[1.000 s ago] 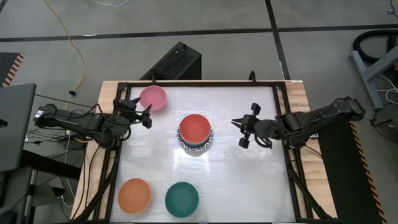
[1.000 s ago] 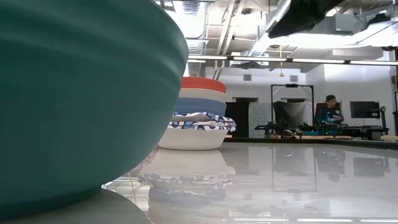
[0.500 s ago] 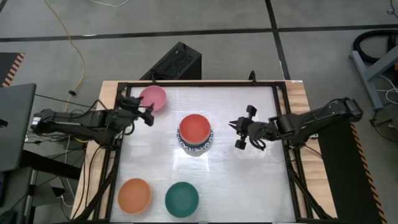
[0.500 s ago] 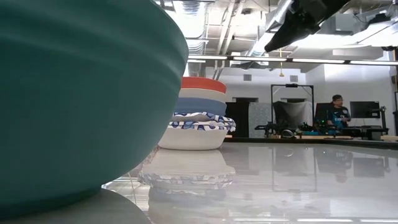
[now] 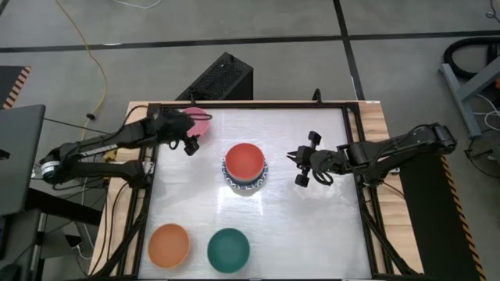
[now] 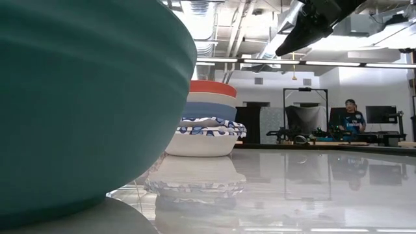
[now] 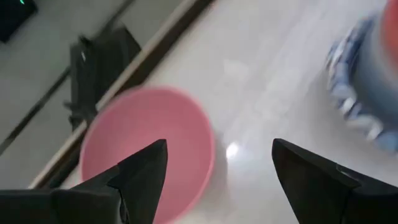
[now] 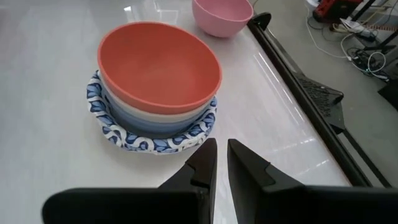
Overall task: Nest bowls inside each other
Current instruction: Stack the pink bowl on top of the orange bowl
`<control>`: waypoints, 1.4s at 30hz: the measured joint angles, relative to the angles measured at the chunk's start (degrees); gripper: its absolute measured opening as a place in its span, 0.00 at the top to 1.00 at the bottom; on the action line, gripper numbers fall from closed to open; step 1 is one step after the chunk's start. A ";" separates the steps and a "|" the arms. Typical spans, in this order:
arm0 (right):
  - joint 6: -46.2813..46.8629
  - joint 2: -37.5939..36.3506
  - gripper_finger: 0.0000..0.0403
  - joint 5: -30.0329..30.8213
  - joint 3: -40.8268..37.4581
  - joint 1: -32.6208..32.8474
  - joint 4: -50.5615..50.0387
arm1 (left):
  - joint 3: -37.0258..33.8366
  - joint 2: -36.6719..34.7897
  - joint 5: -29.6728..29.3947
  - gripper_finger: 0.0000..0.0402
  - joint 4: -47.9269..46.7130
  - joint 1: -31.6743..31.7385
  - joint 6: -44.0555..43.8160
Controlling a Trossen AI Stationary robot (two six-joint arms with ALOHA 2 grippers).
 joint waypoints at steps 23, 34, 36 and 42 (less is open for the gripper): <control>0.46 0.00 0.86 -0.86 0.02 -0.02 -0.35 | 0.00 20.33 2.81 0.31 -1.21 10.06 10.67; 0.98 0.00 0.86 -2.73 0.02 -0.02 -0.33 | 0.00 29.00 -4.94 0.43 -1.43 9.38 9.41; 0.99 0.00 0.86 -2.73 0.02 0.02 -0.33 | 0.00 29.59 -4.81 0.52 -1.40 8.88 9.30; 1.70 0.00 0.86 -2.73 0.02 0.02 -0.33 | 0.00 29.64 -5.10 0.90 -0.55 8.02 8.58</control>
